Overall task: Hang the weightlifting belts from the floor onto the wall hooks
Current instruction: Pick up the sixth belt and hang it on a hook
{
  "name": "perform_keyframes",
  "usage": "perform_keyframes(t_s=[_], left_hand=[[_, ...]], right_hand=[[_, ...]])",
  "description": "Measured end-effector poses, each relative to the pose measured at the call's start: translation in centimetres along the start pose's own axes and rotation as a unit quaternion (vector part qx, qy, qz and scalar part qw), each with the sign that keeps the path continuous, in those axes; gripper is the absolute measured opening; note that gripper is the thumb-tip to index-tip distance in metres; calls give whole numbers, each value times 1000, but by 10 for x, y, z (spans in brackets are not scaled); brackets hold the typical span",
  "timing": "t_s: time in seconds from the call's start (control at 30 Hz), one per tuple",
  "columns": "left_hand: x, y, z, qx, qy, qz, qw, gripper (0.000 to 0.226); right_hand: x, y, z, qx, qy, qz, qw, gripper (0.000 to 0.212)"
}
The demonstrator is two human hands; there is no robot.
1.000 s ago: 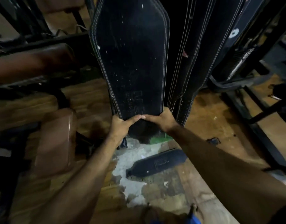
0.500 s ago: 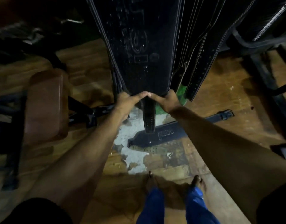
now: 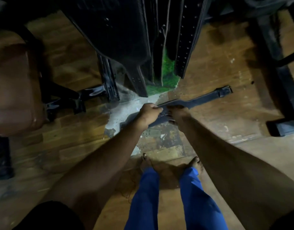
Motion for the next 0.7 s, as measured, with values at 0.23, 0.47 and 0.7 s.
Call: perform_keyframes(t_s=[0.23, 0.47, 0.7], left_hand=[[96, -30, 109, 50, -54, 28, 997, 17], [263, -111, 211, 149, -49, 67, 985, 15], [409, -163, 255, 336, -25, 105, 936, 65]], right_hand=[[118, 63, -60, 45, -20, 107, 993, 33], [285, 147, -63, 105, 44, 103, 988, 31], [438, 216, -55, 190, 123, 92, 970, 53]])
Point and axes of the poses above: each hand's wrist, its own x-axis towards the middle knuckle, its own z-axis out of the palm, y = z × x, the point moved 1 cm from there along x, towards the middle knuckle, and after that the axes turned 1 degree about y, right-handed, at the moved point
